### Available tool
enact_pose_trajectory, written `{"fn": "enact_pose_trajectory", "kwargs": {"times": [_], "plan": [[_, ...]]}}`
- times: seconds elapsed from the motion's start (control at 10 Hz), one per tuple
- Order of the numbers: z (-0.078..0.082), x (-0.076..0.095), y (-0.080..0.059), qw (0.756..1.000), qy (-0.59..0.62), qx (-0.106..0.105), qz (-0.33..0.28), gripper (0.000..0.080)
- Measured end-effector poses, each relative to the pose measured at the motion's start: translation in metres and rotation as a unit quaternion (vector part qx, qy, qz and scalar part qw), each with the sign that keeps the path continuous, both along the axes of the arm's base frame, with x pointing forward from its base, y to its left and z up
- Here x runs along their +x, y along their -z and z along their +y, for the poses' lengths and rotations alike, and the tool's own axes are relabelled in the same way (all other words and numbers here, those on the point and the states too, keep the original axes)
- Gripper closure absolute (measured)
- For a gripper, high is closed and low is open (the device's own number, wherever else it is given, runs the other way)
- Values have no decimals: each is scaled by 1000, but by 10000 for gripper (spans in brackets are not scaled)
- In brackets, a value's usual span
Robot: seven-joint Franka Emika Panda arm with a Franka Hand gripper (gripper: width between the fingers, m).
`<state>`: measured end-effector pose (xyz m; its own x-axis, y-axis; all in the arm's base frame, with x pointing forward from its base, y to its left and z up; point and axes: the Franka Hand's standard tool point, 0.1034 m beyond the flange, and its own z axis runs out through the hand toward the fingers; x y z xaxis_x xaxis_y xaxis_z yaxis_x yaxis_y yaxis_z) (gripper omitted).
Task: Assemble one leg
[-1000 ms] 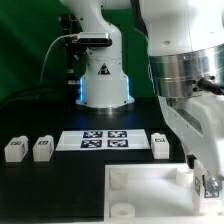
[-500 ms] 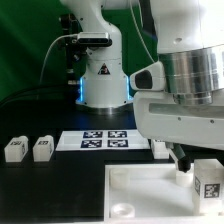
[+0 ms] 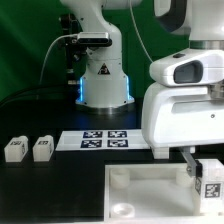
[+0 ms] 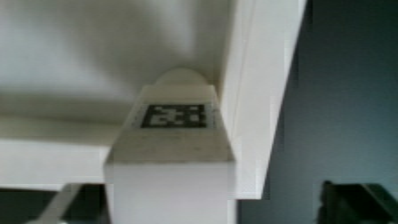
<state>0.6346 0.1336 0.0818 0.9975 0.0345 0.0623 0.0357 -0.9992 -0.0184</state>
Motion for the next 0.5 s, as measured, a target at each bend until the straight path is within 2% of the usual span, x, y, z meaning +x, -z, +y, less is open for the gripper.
{"fn": "enact_pose_trajectory", "kwargs": {"times": [0.1, 0.2, 0.4, 0.5], "plan": [[-1, 0, 0, 1000, -2, -1, 0, 423], [-5, 1, 0, 1000, 30, 0, 0, 500], [-8, 2, 0, 989, 150, 8, 1, 500], [-12, 4, 1, 973, 232, 20, 2, 500]]}}
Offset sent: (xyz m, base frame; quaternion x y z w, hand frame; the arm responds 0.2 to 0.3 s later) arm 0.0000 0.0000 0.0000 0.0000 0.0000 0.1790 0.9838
